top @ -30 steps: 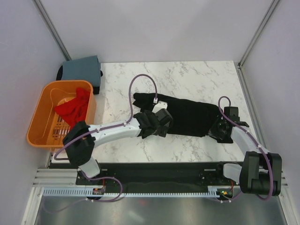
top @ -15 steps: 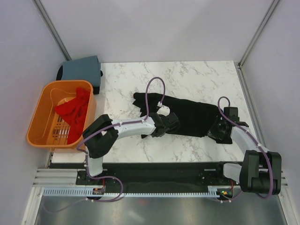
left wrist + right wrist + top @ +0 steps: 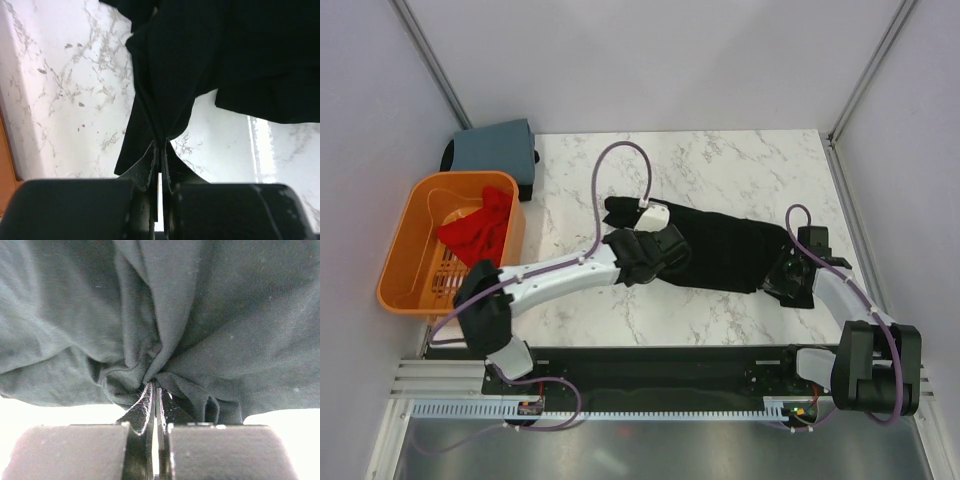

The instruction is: Fold and stack the t-shirts

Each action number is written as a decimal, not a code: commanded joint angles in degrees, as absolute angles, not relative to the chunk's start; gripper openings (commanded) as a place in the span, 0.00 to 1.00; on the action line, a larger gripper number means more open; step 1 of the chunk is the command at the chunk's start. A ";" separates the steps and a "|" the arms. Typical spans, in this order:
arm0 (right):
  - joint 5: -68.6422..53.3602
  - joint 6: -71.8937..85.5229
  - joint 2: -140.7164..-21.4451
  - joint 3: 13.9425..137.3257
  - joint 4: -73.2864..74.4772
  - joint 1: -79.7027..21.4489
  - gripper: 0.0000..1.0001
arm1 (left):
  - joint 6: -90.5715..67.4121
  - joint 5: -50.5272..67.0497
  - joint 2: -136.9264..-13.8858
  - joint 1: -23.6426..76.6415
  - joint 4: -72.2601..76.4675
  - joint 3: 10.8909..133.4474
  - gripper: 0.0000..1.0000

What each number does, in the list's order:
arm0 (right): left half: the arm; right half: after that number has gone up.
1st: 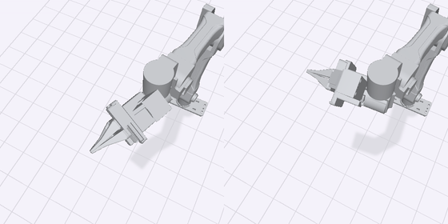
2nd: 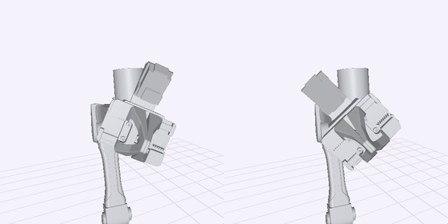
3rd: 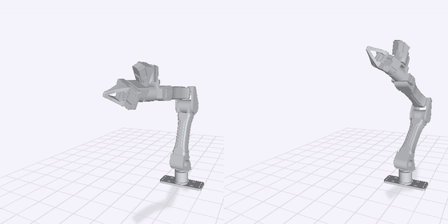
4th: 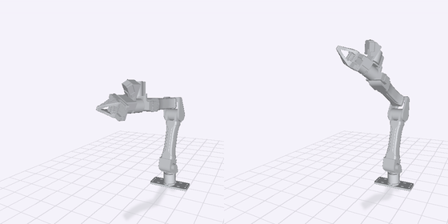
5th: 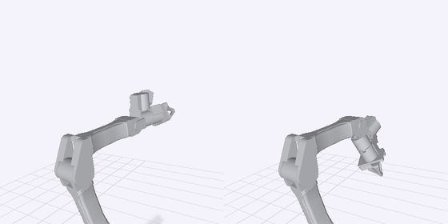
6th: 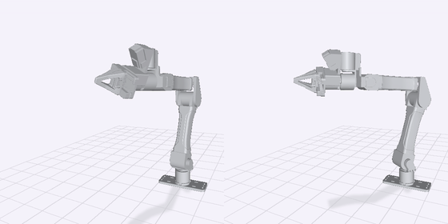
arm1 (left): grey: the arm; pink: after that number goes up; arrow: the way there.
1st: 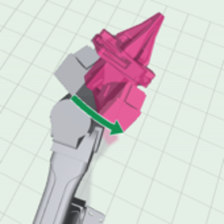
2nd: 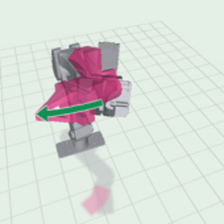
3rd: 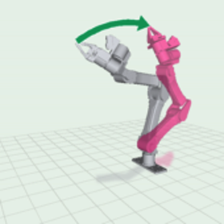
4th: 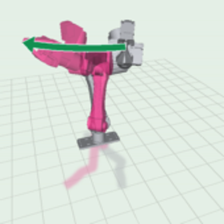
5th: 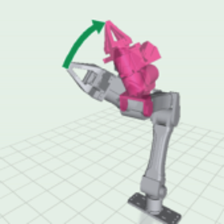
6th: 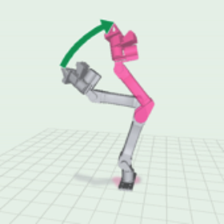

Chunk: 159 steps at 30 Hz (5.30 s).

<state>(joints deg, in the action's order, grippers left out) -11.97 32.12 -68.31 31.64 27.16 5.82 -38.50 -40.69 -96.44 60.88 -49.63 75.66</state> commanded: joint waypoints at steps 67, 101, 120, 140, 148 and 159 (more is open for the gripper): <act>-11.25 32.44 -52.55 78.60 52.74 7.29 0.00 | -23.81 -28.24 -65.70 40.12 -44.47 84.40 0.02; -6.59 27.51 -64.34 51.59 40.25 7.29 0.00 | -53.09 -25.13 -96.20 85.60 -38.84 63.88 0.86; -7.91 26.89 -61.00 50.89 41.66 7.29 0.00 | -64.68 -29.97 -113.21 81.31 -52.65 73.05 0.70; -8.96 27.33 -59.85 50.01 41.48 7.29 0.00 | -63.81 -31.64 -112.51 78.13 -51.42 72.69 0.06; -11.95 28.74 -57.75 58.59 46.92 7.29 0.00 | -64.33 -36.80 -99.60 80.50 -59.83 74.78 0.02; -17.23 32.78 -55.02 87.60 57.56 7.29 0.00 | -53.83 -50.62 -72.26 83.41 -79.19 102.28 0.02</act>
<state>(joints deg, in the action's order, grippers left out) -15.18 31.27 -56.21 79.37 54.50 7.33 -59.77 -43.33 -75.37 83.13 -72.25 98.00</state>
